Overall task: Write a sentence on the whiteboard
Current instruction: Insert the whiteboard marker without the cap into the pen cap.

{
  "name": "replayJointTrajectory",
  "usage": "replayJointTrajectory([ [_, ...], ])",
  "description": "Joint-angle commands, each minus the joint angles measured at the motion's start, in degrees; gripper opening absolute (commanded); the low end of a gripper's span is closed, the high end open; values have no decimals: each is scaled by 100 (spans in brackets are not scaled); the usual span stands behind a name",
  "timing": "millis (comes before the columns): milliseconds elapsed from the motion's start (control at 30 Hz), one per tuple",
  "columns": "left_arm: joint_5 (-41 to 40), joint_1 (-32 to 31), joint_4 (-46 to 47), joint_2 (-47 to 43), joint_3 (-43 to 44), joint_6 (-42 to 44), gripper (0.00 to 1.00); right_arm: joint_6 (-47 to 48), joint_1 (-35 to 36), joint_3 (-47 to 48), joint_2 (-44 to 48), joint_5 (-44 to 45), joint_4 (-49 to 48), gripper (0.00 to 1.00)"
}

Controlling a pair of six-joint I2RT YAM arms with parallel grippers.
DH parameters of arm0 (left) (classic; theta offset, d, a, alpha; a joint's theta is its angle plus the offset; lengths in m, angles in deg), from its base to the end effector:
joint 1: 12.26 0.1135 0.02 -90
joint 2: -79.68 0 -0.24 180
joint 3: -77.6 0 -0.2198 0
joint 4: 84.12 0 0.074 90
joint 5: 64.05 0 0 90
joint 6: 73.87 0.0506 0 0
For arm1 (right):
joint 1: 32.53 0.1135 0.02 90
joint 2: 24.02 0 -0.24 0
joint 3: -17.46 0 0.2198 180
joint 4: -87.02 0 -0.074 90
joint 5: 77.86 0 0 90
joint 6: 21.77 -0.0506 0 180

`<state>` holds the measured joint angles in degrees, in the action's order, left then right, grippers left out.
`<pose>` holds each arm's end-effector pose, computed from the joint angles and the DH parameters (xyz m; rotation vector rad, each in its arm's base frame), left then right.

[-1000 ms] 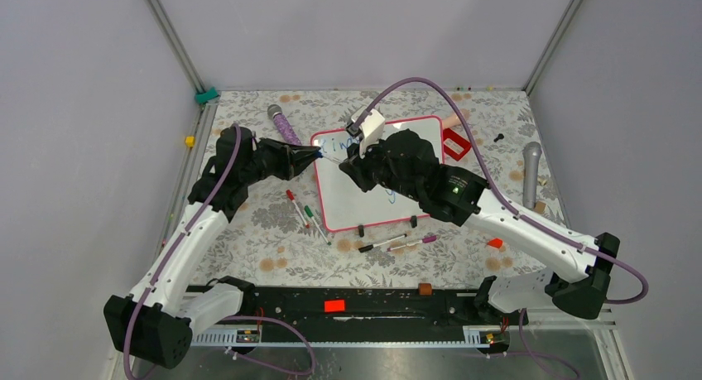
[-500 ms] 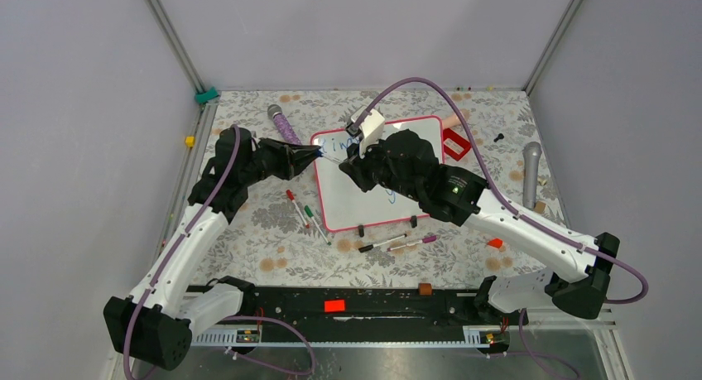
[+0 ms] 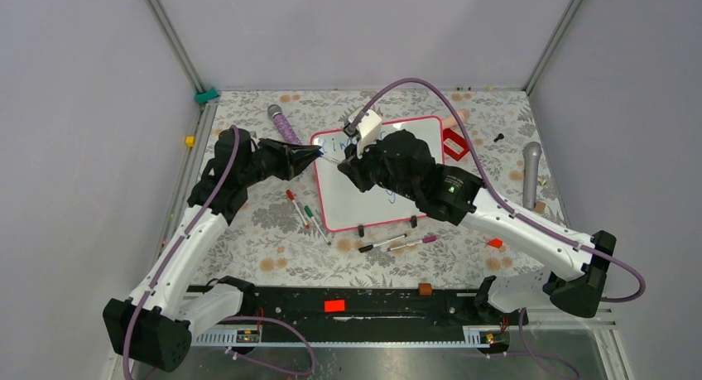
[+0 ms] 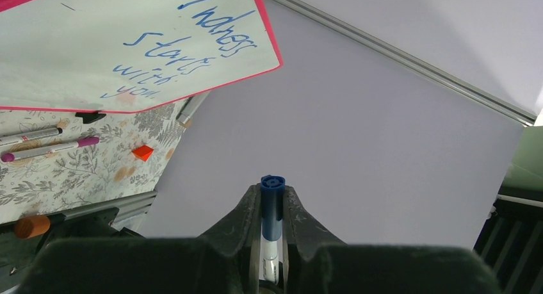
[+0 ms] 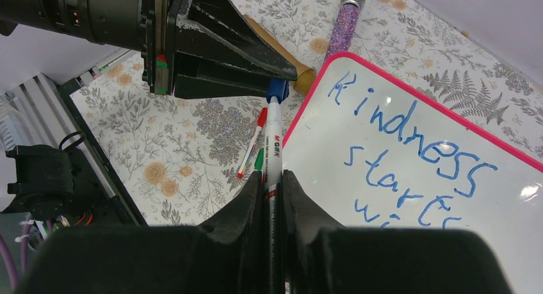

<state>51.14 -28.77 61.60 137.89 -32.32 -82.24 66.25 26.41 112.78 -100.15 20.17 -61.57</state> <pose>0.2042 -0.0830 0.3170 -1.2708 2.0005 -1.6041 0.1564 0.2459 0.3925 -0.7792 1.6529 0.6356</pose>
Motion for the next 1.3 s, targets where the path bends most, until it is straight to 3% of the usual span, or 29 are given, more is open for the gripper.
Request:
replayJointTrajectory([
  [0, 146, -40, 33, -177, -11, -781, 0, 30, 61, 32, -64, 114, -211, 0],
  [233, -44, -496, 113, -25, 137, -975, 0, 136, 56, 391, -499, 966, -129, 0],
  [467, -292, -1099, 352, 684, 948, -1022, 0, 553, 56, 829, -1075, 1955, -548, 0],
  [667, -326, -1513, 208, 688, 1052, -1114, 0, 684, 42, 1453, -1608, 1786, -595, 0],
  [933, -169, -1573, -134, 247, 824, -1130, 0, 457, -75, 1913, -1848, 1360, -364, 0],
  [1067, -36, -1350, 426, 95, 247, -1317, 0, 251, -80, 2093, -1773, 1225, -73, 0],
  [1133, 59, -1127, 581, 47, 88, -1248, 10, 41, -73, 2143, -1644, 1194, 240, 0],
  [1267, 152, -588, 43, -89, 288, -563, 44, -239, -92, 2119, -1293, 1259, 995, 0],
])
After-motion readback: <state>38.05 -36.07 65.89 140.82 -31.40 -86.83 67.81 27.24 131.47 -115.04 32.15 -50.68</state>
